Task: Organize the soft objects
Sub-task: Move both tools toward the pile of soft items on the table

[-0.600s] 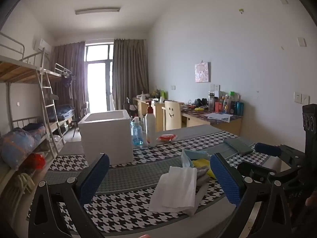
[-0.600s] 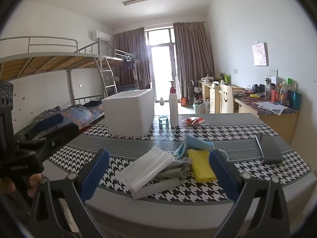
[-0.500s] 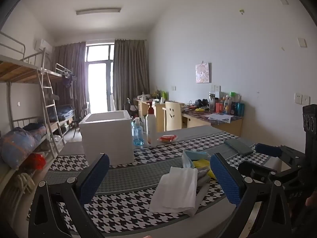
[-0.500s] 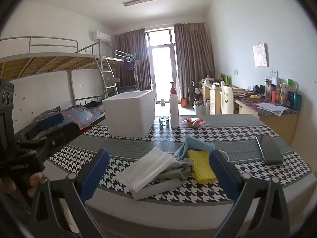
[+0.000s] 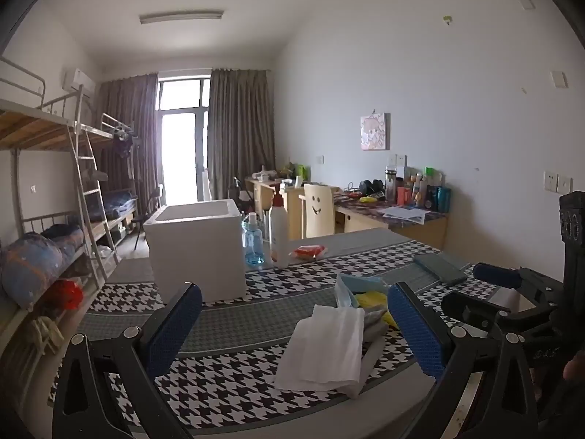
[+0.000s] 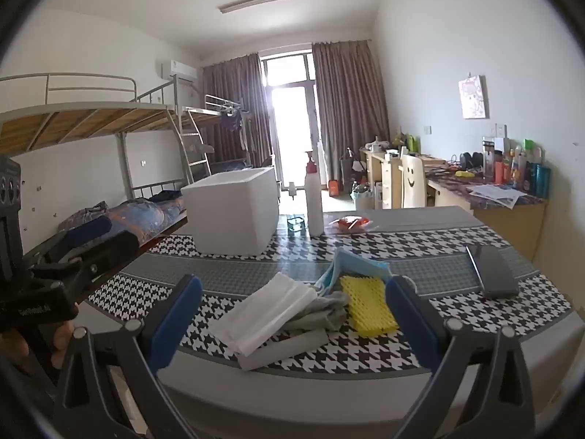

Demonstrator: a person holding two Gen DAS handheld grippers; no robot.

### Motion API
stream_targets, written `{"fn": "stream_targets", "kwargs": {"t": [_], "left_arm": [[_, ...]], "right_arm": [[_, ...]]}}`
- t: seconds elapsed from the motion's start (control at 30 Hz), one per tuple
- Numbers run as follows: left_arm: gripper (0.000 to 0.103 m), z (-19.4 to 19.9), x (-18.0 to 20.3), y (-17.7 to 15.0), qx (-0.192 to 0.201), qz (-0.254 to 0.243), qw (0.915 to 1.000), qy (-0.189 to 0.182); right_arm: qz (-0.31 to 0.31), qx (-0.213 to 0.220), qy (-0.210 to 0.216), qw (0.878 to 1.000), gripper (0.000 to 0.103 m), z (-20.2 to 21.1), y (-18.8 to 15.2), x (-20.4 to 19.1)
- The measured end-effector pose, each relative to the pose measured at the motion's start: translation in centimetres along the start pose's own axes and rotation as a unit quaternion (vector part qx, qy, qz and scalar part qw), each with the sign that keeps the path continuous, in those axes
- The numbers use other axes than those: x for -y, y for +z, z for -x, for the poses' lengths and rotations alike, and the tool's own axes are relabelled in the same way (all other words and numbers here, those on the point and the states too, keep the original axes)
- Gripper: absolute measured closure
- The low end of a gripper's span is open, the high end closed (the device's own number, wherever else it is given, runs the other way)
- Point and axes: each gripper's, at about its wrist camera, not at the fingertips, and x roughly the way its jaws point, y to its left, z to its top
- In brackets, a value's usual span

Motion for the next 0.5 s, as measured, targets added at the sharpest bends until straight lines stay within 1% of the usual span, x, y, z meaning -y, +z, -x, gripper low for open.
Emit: {"fn": "stream_targets", "kwargs": {"t": [0.27,0.5], "left_arm": [[0.001,-0.12,0.05,-0.08,-0.002,0.0,1.0,0.002],[0.001,-0.34,0.1,-0.08,-0.009,0.001,1.0,0.0]], "right_arm": [[0.0,0.004,-0.013,1.0,0.001,0.34,0.09,0.29],[0.0,0.007,-0.016,1.0,0.001,0.41,-0.07,0.48]]}}
